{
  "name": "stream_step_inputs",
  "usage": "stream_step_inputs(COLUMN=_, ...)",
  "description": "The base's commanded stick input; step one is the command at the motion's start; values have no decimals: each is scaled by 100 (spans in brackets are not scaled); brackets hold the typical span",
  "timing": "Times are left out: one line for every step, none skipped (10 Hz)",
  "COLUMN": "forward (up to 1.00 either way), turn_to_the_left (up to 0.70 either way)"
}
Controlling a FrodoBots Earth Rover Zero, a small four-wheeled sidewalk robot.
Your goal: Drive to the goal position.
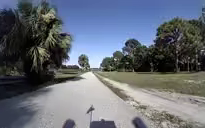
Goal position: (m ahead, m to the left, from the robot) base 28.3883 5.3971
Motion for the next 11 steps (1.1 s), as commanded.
stream_step_inputs(forward=70, turn_to_the_left=0)
stream_step_inputs(forward=70, turn_to_the_left=35)
stream_step_inputs(forward=70, turn_to_the_left=35)
stream_step_inputs(forward=70, turn_to_the_left=35)
stream_step_inputs(forward=70, turn_to_the_left=35)
stream_step_inputs(forward=70, turn_to_the_left=35)
stream_step_inputs(forward=70, turn_to_the_left=35)
stream_step_inputs(forward=70, turn_to_the_left=35)
stream_step_inputs(forward=70, turn_to_the_left=35)
stream_step_inputs(forward=70, turn_to_the_left=35)
stream_step_inputs(forward=70, turn_to_the_left=18)
